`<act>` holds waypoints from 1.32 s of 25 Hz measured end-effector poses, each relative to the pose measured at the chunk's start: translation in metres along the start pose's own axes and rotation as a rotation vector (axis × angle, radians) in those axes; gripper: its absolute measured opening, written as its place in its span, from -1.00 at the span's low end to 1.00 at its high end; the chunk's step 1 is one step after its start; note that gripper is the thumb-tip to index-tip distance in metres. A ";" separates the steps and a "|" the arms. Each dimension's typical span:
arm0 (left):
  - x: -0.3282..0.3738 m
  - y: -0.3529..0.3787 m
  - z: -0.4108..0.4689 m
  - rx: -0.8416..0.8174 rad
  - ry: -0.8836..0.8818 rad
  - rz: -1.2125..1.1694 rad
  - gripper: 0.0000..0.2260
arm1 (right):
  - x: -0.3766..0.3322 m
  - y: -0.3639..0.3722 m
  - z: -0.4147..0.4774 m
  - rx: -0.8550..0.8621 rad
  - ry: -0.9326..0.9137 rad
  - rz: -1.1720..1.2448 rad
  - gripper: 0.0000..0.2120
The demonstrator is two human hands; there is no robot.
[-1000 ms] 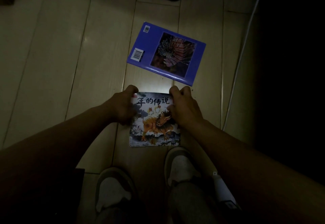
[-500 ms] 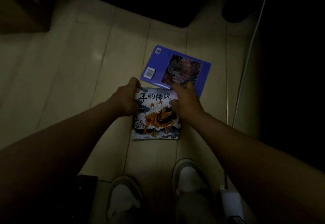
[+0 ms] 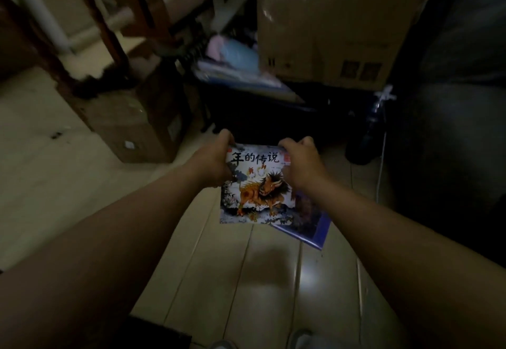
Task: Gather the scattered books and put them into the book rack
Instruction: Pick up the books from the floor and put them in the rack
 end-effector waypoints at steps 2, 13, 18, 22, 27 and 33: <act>0.009 -0.041 -0.030 0.060 0.001 -0.013 -0.45 | -0.037 -0.035 -0.002 0.025 -0.056 -0.013 -0.49; 0.033 -0.255 -0.221 0.375 0.050 -0.094 -0.48 | -0.255 -0.199 -0.041 0.172 -0.369 -0.132 -0.50; 0.000 -0.335 -0.302 0.528 0.027 -0.106 -0.50 | -0.369 -0.232 -0.059 0.234 -0.489 -0.166 -0.56; -0.051 -0.391 -0.378 0.648 -0.040 -0.069 -0.52 | -0.465 -0.227 -0.072 0.244 -0.601 -0.127 -0.53; -0.129 -0.437 -0.461 0.787 -0.177 -0.047 -0.51 | -0.576 -0.195 -0.090 0.210 -0.776 -0.025 -0.52; -0.205 -0.457 -0.531 0.900 -0.306 -0.078 -0.48 | -0.674 -0.154 -0.117 0.158 -0.921 0.024 -0.55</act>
Point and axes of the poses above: each hand's wrist, its own z-axis towards the middle knuckle, its own y-axis out of the palm, x = y × z, the point moved 2 cm from there along z, towards the middle knuckle, and after that the axes turned 15 degrees about -y, right-handed, at the moved point
